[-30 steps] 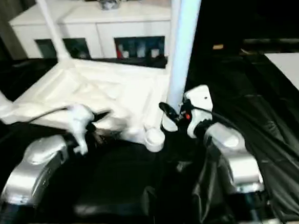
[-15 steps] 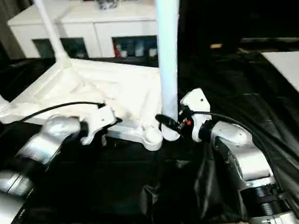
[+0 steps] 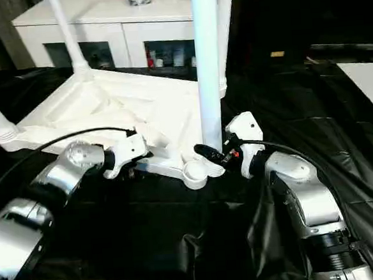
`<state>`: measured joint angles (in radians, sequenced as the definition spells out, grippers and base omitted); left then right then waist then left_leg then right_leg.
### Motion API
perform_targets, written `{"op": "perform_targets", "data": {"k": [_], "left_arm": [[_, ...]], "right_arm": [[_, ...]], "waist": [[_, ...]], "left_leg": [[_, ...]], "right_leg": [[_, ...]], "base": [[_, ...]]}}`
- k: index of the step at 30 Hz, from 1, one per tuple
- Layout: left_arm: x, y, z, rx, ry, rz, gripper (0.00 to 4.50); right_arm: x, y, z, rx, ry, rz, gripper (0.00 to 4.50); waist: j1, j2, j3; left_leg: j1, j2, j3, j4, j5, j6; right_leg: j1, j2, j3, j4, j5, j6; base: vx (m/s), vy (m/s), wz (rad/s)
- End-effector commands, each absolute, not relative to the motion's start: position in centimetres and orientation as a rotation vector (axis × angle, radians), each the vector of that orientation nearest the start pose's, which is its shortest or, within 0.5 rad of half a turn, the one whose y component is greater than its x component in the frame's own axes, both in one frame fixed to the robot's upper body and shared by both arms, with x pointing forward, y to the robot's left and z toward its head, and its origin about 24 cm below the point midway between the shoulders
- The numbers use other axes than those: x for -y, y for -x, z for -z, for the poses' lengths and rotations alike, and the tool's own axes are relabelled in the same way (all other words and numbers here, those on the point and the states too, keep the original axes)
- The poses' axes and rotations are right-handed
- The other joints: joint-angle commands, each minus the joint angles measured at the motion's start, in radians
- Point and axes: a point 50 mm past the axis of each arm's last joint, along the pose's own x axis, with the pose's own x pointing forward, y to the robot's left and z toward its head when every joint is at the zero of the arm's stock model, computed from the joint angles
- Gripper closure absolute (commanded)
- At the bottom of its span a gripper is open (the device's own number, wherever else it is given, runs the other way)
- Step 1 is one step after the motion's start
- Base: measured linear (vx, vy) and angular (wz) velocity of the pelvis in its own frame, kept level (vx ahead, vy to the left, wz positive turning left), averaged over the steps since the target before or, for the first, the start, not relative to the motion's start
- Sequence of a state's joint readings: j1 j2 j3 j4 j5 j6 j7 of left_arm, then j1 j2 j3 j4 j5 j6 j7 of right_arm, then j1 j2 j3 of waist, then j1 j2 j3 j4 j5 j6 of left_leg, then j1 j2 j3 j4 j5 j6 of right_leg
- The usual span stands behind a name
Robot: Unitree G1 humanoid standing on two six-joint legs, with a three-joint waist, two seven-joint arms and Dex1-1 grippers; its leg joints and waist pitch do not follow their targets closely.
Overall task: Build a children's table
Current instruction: Insert table leg to table base
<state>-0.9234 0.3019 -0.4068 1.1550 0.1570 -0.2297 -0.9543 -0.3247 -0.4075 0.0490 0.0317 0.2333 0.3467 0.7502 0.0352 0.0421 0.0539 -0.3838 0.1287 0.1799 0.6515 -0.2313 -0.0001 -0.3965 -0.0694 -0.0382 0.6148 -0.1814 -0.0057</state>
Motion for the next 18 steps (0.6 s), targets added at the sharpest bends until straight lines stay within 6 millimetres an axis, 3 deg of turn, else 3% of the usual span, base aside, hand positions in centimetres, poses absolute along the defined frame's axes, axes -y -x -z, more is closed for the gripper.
{"op": "perform_targets", "data": {"k": [1, 7, 18], "left_arm": [[-12.5, -36.5, -6.7, -0.397, -0.723, 1.165, 1.81], [-12.2, -36.3, -6.2, -0.434, -0.748, 1.201, 2.29], [-12.9, -35.4, -5.1, -0.575, -0.805, 1.329, 3.11]], "right_arm": [[16.5, -29.4, -10.4, -0.124, 0.174, -0.824, 2.66], [16.5, -29.3, -10.3, -0.126, 0.178, -0.828, 2.66], [16.4, -29.3, -10.3, -0.122, 0.192, -0.835, 2.66]], "waist": [[0.002, -0.001, -0.069], [0.002, 0.003, -0.071], [0.003, -0.001, -0.073]], "left_leg": [[0.031, 0.102, -0.043, -0.098, -0.174, 0.038], [0.027, 0.104, -0.037, -0.102, -0.164, 0.043], [0.024, 0.105, -0.034, -0.101, -0.129, 0.07]], "right_leg": [[0.05, -0.098, 0.051, -0.061, -0.041, -0.34], [0.051, -0.101, 0.045, -0.062, -0.045, -0.323], [0.052, -0.105, 0.044, -0.058, -0.011, -0.329]], "base": [[0.0, 0.0, 0.0], [0.0, 0.0, 0.0], [0.0, 0.0, 0.0]]}}
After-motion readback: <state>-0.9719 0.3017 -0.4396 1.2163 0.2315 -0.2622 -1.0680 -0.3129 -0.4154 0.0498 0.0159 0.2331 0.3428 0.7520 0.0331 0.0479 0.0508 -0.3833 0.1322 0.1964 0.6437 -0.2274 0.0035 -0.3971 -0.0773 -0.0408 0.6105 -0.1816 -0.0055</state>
